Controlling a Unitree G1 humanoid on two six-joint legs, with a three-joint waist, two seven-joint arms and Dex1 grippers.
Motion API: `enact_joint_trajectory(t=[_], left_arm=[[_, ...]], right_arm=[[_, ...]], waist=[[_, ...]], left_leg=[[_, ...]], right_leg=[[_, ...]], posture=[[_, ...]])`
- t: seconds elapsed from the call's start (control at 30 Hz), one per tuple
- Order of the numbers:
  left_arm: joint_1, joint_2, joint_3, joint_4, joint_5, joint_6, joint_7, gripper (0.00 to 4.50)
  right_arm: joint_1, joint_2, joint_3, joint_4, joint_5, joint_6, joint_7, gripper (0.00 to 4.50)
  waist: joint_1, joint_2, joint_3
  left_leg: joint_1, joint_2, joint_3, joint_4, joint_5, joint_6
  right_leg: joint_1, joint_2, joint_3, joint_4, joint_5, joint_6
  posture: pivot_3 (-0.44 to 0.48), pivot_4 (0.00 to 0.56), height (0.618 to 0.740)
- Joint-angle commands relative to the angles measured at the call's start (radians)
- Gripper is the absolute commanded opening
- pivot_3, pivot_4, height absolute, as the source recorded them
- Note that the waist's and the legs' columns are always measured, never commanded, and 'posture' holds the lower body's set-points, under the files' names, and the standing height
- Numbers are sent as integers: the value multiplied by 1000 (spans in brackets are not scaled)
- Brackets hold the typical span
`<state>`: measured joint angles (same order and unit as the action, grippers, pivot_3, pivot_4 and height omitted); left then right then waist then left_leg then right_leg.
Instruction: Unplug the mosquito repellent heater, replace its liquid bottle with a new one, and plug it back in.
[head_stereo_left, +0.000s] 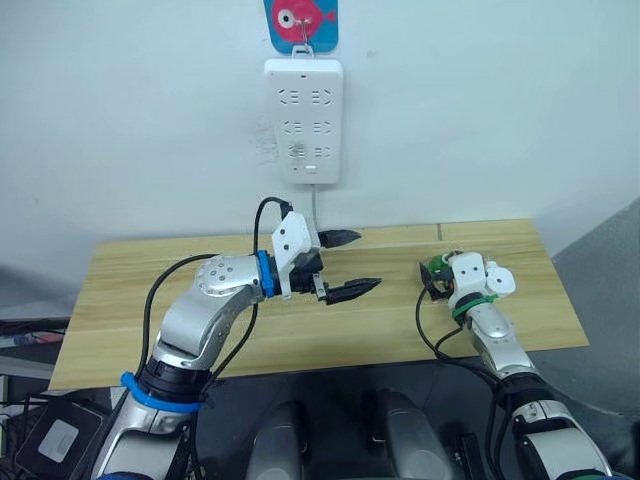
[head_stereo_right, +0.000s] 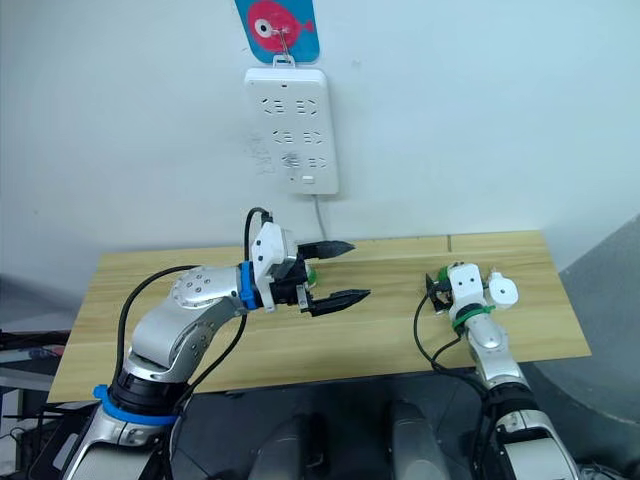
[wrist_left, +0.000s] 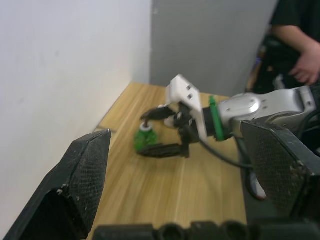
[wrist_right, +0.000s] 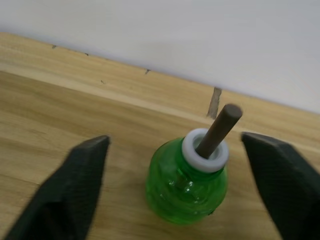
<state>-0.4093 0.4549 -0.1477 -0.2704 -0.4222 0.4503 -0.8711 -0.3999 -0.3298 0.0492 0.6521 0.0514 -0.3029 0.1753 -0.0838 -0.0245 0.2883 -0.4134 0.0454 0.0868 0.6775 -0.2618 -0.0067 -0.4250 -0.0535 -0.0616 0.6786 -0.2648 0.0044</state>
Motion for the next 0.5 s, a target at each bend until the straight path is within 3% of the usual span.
enact_joint_trajectory(t=[0.03, 0.17, 0.3, 0.5], left_arm=[[107, -14, 53, -76, 49, -61, 107, 4500], [312, -67, 114, -114, 153, -160, 289, 4500], [472, -127, 131, -68, 279, -305, 436, 4500], [476, -234, 128, 152, 359, -477, 560, 4500]], right_arm=[[46, -34, -26, -208, -13, 2, 27, 4458], [90, -71, -1, -484, 16, 133, 120, 4458], [111, -120, 66, -725, 137, 386, 321, 4458], [89, -213, 131, -984, 267, 693, 511, 4458]], waist=[[0, 3, 4], [-3, 5, 15], [1, 4, 35], [10, 3, 63]], left_leg=[[0, 0, 0, 0, 0, 0], [1, 1, 1, -2, 0, 0], [3, 1, 1, -1, -3, 4], [4, 0, 0, -1, -3, 5]], right_leg=[[0, 0, 0, 0, 0, 0], [0, 0, 1, 0, 0, 0], [1, 0, 1, 0, 0, 0], [2, -2, 0, -1, 1, -1]], posture=[[-194, 337, 740], [-197, 365, 740], [-195, 389, 740], [-208, 418, 740]])
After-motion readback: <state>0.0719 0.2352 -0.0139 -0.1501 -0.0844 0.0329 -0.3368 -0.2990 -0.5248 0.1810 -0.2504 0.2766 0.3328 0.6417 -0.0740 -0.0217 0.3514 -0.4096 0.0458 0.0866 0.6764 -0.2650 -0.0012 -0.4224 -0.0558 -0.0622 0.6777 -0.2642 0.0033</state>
